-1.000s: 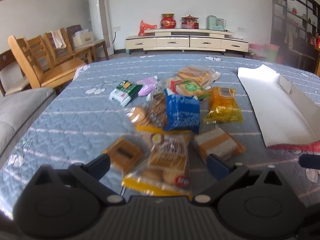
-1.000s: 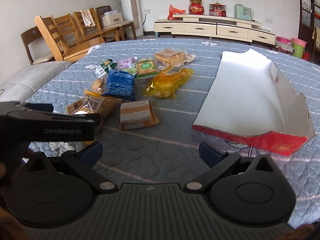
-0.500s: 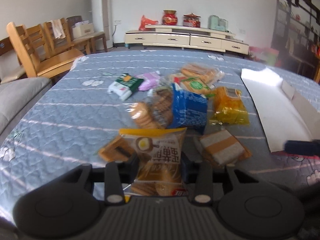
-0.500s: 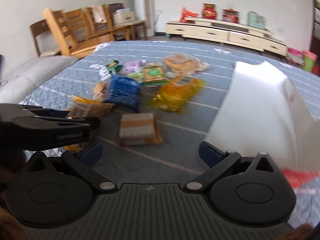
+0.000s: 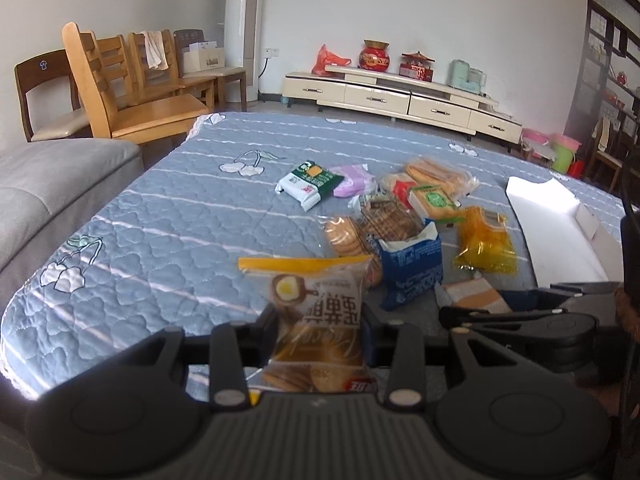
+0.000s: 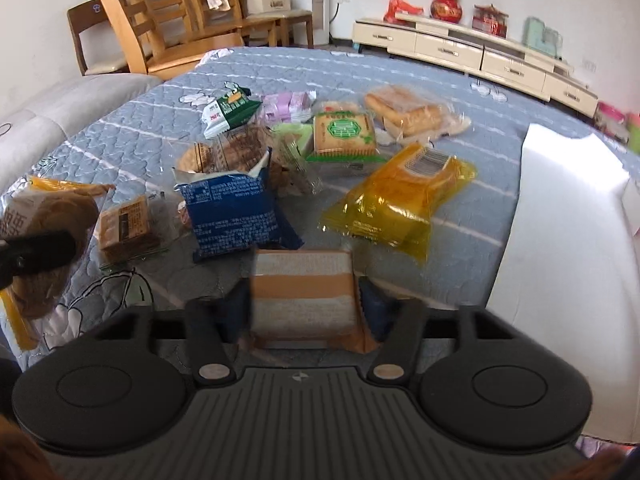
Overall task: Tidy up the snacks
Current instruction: 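Grasp the brown cake box with the right tool while the left tool grasps the bread bun bag, then carry the cake box and bread bun bag over the white tray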
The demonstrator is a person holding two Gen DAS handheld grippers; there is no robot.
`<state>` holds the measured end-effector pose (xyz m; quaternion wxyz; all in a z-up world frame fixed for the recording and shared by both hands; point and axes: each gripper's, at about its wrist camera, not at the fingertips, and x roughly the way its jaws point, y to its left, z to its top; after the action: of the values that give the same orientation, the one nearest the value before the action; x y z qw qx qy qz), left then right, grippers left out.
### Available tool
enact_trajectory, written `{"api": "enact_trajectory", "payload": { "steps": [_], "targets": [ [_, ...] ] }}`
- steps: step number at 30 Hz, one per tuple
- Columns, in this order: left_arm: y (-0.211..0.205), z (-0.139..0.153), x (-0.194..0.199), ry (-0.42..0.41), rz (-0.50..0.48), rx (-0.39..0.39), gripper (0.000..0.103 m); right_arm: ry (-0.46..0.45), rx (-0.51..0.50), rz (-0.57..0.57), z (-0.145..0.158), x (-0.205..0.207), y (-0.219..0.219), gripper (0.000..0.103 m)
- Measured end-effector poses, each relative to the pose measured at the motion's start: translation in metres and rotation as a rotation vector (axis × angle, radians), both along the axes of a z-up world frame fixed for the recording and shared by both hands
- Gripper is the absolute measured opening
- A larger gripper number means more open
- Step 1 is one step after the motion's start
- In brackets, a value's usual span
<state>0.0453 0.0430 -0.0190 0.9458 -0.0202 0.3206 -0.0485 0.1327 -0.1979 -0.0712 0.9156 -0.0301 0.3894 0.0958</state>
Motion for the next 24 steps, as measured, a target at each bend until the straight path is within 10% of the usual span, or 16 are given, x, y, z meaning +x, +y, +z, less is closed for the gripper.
{"api": "enact_trajectory", "payload": {
  "steps": [24],
  "targets": [
    [-0.033,0.028,-0.035,-0.066,-0.050,0.021,0.039,-0.098,0.036,-0.111,0.060,-0.104,-0.035,0.063]
  ]
}}
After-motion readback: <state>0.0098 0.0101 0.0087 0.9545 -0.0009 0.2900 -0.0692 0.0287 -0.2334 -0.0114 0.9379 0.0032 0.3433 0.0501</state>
